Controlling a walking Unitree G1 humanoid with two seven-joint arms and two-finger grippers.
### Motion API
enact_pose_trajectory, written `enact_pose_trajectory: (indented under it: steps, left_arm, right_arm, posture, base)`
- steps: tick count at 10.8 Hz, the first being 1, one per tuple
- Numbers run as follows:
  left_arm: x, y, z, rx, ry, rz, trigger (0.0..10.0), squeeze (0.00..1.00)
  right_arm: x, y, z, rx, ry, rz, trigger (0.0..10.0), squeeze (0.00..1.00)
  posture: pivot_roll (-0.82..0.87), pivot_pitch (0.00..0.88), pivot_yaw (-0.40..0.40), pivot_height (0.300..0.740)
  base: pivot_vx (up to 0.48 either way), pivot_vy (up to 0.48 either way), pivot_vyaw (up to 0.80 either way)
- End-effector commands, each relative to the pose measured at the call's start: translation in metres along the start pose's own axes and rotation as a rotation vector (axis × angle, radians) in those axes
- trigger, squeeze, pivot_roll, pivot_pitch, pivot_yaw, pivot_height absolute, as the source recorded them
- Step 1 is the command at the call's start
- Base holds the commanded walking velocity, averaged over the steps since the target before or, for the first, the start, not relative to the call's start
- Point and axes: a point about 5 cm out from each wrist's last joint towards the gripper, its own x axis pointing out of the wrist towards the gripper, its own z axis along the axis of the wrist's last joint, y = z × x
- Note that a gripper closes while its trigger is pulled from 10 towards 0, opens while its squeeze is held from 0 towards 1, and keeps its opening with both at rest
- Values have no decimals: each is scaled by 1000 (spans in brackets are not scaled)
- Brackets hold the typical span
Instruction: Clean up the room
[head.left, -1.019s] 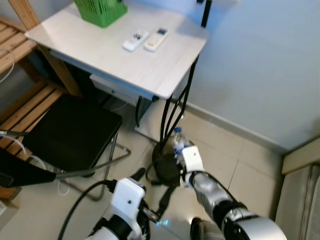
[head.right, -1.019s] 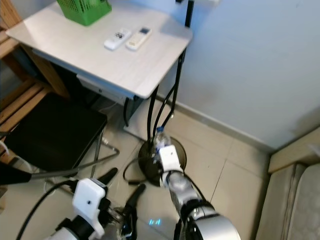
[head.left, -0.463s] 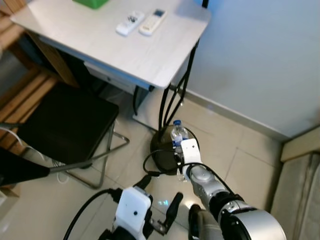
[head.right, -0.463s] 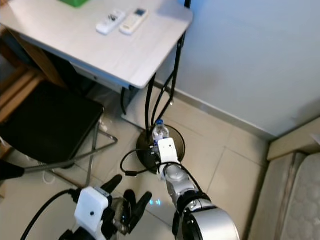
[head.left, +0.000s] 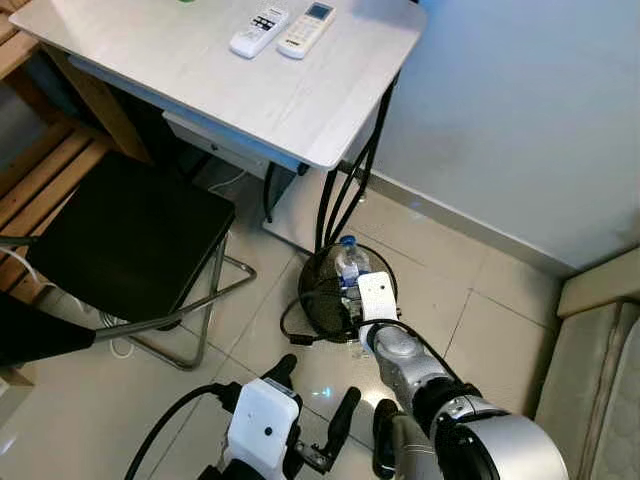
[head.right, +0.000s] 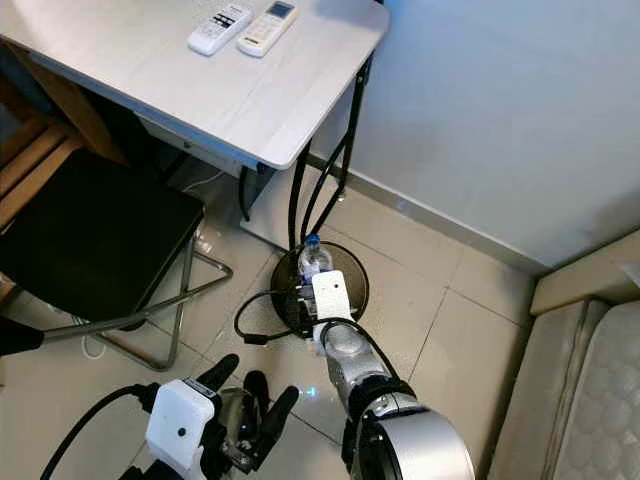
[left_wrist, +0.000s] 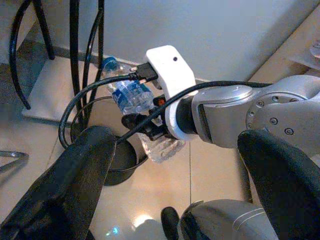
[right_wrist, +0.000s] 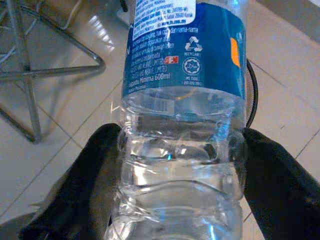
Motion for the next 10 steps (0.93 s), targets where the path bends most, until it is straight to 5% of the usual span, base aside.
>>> enact_pose_trajectory:
  steps: [1,6,8,10]
  left_arm:
    - [-1,-11,-5,-22,23,-21,10000,0]
    - [2,-12,-5,-28,16,-12,10000,0]
    - [6,-9,-7,-14,16,-1,10000,0]
    - [24,16,-12,68,24,73,10000,0]
  right_arm:
    - [-1,4,-4,24,11,8,10000,1000]
    - [0,5,-2,10,1,16,10000,1000]
    - [0,5,3,23,-19,29,10000,0]
    - [1,-16,24,76,-144,-13,10000,0]
  posture:
    - [217,359,10,740]
    - [210,362,0,740]
    - [191,349,-1,740]
    - [133,277,8,740]
  base:
    - [0,0,0]
    - [0,0,0]
    - [0,0,0]
    - [0,0,0]
